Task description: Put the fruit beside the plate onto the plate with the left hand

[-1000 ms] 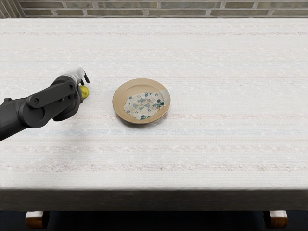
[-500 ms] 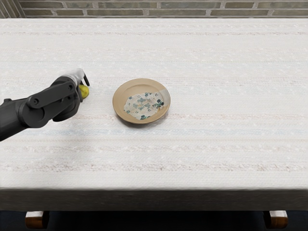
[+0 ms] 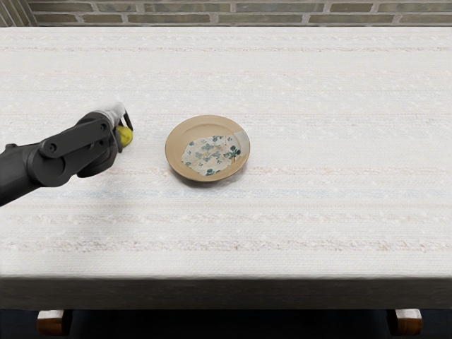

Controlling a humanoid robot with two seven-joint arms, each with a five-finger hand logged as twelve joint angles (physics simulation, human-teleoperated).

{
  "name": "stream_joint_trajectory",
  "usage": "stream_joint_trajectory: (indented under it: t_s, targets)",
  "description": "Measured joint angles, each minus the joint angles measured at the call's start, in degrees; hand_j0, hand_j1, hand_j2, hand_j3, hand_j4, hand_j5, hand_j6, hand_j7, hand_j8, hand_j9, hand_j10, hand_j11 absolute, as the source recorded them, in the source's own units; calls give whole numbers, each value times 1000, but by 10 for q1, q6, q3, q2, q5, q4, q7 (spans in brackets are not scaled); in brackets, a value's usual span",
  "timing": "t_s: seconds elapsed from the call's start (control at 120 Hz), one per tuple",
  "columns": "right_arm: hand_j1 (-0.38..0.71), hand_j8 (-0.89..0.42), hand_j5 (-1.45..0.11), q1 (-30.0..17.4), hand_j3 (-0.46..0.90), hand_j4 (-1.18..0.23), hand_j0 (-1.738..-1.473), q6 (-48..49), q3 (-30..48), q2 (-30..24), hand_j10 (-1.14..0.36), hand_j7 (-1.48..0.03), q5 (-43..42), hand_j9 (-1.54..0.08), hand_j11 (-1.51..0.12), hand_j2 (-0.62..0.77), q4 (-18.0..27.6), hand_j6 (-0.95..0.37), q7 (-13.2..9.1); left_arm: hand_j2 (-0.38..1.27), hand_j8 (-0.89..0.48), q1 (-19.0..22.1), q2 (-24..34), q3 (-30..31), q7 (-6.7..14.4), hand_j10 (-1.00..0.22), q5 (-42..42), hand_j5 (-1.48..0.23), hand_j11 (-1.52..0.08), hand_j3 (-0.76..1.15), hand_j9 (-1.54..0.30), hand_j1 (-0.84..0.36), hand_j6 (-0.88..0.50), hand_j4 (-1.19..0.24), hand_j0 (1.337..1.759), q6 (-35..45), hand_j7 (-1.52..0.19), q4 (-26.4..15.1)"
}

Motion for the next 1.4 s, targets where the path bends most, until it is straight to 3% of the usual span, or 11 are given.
stream_joint_trajectory:
  t_s: [0.4,0.458,0.492,0.5,0.55,0.558,0.717,0.925,1.05,1.2,1.4]
  targets:
    - [-349,0,0,0,0,0,-1658,0,0,0,0,0,0,0,0,0,0,-1,0,202,-482,-1,1,0,0,-685,-4,-895,-903,-37,-906,-308,-409,-564,1662,-6,-910,-3]
    - [-349,0,0,0,0,0,-1658,0,0,0,0,0,0,0,0,0,0,-1,0,265,-504,-3,2,-1,0,-693,-6,-909,-915,-156,-918,-304,-429,-590,1658,-7,-922,-5]
    - [-349,0,0,0,0,0,-1658,0,0,0,0,0,0,0,0,0,0,-1,0,277,-507,-3,1,-1,0,-698,-5,-912,-919,-227,-922,-297,-438,-599,1677,-7,-925,-6]
    - [-349,0,0,0,0,0,-1658,0,0,0,0,0,0,0,0,0,0,-1,0,259,-510,-3,1,-1,1,-701,-5,-910,-916,-152,-920,-297,-442,-603,1603,-7,-924,-7]
    - [-349,0,0,0,0,0,-1658,0,0,0,0,0,0,0,0,0,0,-1,0,254,-510,-3,1,-2,0,-705,-6,-911,-923,-241,-924,-272,-433,-609,1623,-6,-927,-8]
    - [-349,0,0,0,0,0,-1658,0,0,0,0,0,0,0,0,0,0,-1,0,291,-509,-3,1,-2,0,-706,-6,-911,-924,-370,-925,-260,-439,-610,1625,-6,-929,-8]
    - [-349,0,0,0,0,0,-1658,0,-1,0,0,0,0,0,0,0,0,-1,0,280,-561,-11,9,-3,0,-708,-8,-936,-944,-172,-945,-239,-484,-678,1639,-7,-949,-28]
    - [-349,0,0,1,0,0,-1658,-1,-1,0,0,0,0,0,0,0,0,-1,0,357,-570,-23,31,-7,0,-710,-12,-955,-955,-62,-954,-247,-490,-686,1648,-16,-952,-51]
    - [-349,0,0,1,0,0,-1658,-1,-1,0,0,0,0,0,0,0,0,-1,0,433,-552,-39,69,-8,0,-719,-21,-983,-967,-34,-966,-281,-472,-668,1651,-19,-966,-96]
    - [-349,0,0,1,0,0,-1658,-1,-1,0,0,0,0,0,0,0,0,0,0,383,-541,-57,94,-10,0,-732,-39,-1013,-982,-16,-981,-264,-461,-660,1653,-21,-984,-150]
    - [-349,0,0,1,0,0,-1658,0,-1,0,0,0,0,0,0,0,0,0,0,378,-537,-87,110,-10,0,-742,-57,-1038,-987,-6,-987,-260,-455,-662,1654,-31,-1003,-185]
